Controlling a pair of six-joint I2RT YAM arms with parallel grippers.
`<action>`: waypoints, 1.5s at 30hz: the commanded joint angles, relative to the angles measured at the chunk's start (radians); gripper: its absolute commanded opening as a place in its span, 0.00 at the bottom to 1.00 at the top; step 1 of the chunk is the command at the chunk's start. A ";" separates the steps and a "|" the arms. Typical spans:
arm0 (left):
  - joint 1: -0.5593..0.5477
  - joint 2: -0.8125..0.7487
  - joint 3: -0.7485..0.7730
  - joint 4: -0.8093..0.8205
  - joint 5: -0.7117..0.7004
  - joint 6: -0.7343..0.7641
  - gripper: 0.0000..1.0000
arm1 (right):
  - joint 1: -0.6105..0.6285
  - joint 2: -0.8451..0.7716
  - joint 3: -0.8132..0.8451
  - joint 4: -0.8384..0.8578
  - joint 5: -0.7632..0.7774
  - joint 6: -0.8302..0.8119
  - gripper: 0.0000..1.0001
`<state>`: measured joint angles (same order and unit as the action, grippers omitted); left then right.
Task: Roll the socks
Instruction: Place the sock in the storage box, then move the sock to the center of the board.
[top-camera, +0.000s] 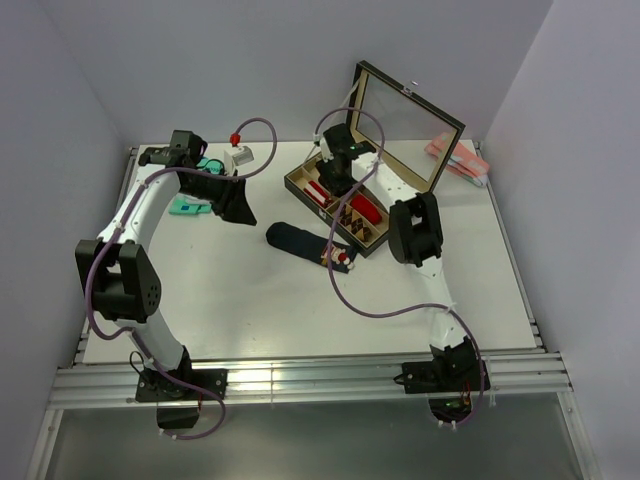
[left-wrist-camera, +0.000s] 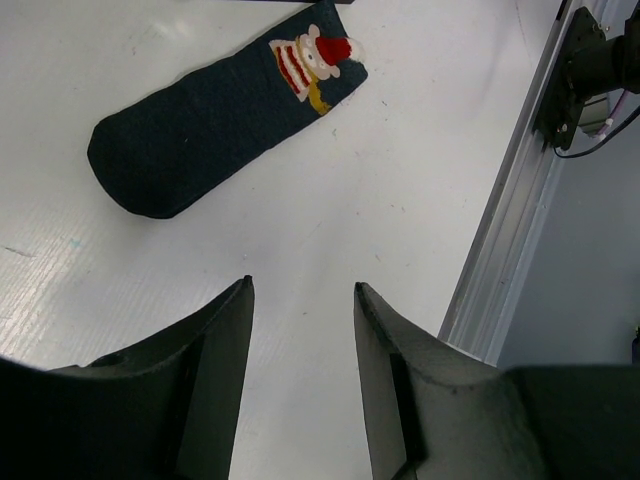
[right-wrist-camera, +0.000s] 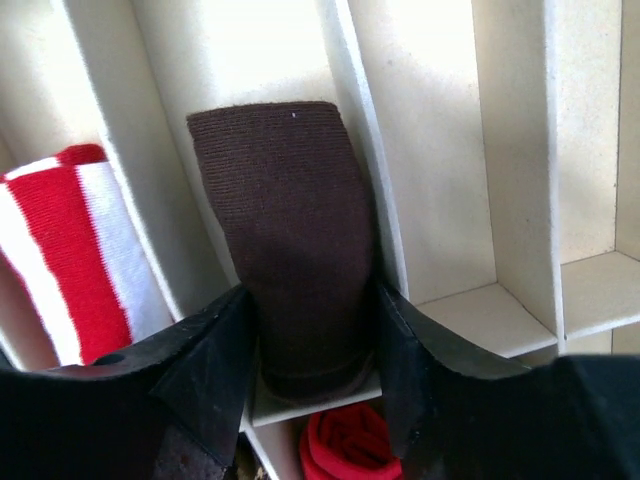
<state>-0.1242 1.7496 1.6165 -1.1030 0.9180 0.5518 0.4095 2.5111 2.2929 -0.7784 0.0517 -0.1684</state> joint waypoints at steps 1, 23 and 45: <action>-0.008 0.002 0.039 0.017 0.012 -0.018 0.50 | -0.020 -0.064 -0.036 -0.003 0.048 0.023 0.60; -0.012 -0.041 -0.021 0.116 -0.030 -0.061 0.53 | -0.038 -0.356 -0.158 0.156 0.046 0.124 0.65; -0.511 -0.009 -0.403 0.962 -0.786 -0.535 0.57 | -0.037 -1.043 -0.981 0.335 0.139 0.487 0.58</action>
<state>-0.6041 1.6867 1.1767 -0.2337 0.2756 0.0647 0.3706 1.5497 1.3804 -0.5125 0.1680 0.2523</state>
